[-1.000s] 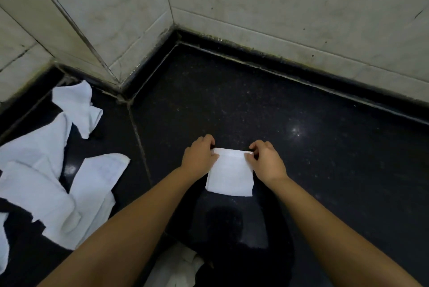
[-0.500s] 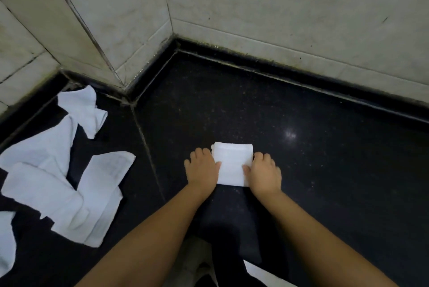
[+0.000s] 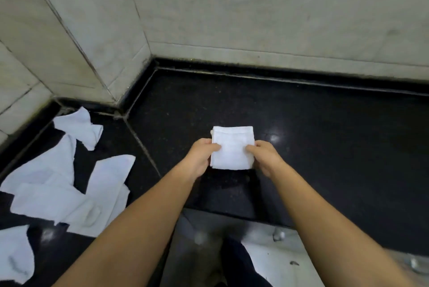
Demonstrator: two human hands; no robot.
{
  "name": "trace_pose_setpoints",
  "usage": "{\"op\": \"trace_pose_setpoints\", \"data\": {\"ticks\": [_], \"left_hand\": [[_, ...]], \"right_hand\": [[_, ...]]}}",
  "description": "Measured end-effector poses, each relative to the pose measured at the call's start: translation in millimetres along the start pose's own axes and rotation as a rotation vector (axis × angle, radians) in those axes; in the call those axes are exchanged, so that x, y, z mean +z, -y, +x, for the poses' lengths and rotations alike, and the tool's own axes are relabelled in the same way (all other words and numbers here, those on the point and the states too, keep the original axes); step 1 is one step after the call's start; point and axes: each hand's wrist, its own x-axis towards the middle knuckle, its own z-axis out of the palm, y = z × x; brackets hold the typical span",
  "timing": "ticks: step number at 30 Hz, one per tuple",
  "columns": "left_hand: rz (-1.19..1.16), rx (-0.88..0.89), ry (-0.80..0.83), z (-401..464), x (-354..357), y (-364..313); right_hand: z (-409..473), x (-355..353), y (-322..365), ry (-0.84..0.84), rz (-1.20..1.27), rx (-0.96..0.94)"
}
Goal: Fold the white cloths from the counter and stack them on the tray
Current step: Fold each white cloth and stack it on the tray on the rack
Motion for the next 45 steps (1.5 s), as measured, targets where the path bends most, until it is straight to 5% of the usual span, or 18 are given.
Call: {"op": "trace_pose_setpoints", "data": {"ticks": [7,20,29,37,45], "left_hand": [[-0.114,-0.224,0.315,-33,86,-5],[0.326,-0.224,0.706,-141,408,104],[0.383,-0.223,0.882,-246,627,196],[0.448,-0.109,0.930,-245,780,198],[0.440,0.053,1.007,-182,973,144]], "right_hand": [[-82,-100,-14,-0.033,0.343,-0.103],[-272,-373,-144,-0.649,0.578,-0.097],[-397,-571,-232,-0.884,0.627,-0.064],[-401,-712,-234,-0.936,0.654,-0.111],[-343,-905,-165,-0.952,0.560,-0.230]]}}
